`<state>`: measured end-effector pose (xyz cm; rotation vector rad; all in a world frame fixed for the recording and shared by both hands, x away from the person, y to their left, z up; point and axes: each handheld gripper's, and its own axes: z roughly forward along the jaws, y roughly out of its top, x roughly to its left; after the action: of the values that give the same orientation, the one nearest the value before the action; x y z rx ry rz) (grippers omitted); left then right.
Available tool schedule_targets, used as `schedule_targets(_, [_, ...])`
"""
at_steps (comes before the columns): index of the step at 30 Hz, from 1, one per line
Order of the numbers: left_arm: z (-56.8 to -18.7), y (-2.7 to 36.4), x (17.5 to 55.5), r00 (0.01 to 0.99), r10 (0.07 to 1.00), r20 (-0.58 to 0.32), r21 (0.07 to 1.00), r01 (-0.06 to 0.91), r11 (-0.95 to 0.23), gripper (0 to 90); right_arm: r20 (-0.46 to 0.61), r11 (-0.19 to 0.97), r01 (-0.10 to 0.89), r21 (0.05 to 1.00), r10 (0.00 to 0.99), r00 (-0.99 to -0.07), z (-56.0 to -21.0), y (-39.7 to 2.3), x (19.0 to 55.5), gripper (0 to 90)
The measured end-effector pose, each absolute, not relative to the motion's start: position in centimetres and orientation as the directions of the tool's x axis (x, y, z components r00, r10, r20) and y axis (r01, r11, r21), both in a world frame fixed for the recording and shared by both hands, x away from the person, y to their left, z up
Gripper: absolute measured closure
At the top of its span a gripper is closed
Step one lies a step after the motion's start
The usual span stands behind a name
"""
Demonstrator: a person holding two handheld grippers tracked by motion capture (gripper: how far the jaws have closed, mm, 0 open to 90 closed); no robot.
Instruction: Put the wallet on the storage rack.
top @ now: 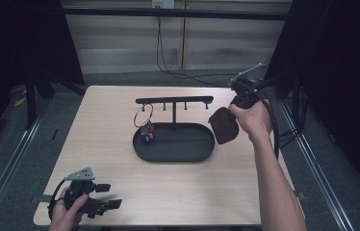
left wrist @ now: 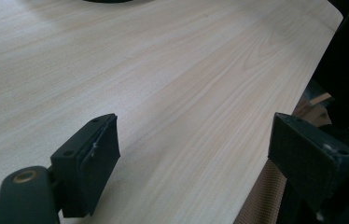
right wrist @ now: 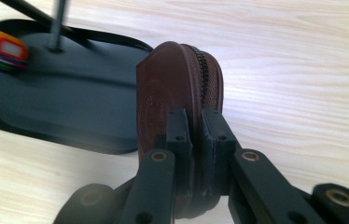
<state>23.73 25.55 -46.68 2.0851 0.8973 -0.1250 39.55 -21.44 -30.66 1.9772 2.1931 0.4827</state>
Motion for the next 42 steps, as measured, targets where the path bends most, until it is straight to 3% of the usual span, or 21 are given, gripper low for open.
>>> schedule_targets(15, [-46.5, 25.6, 23.7, 0.744, 0.556, -0.371, 0.674, 0.628, -0.391, 16.3, 0.207, 0.042, 0.932, 0.36, 0.971, -0.124, -32.5, -20.9, 40.0, 84.4])
schedule_targets(33, [-46.5, 25.5, 23.6, 0.748, 0.555, -0.364, 0.675, 0.622, -0.396, 16.3, 0.417, -0.082, 0.917, 0.39, 0.904, -0.097, -37.0, -19.2, 40.8, 85.2])
schedule_targets(42, [-46.6, 25.2, 23.7, 0.75, 0.557, -0.357, 0.668, 0.622, -0.409, 16.3, 0.46, -0.124, 0.915, 0.384, 0.885, -0.072, -39.8, -19.5, 40.9, 85.3])
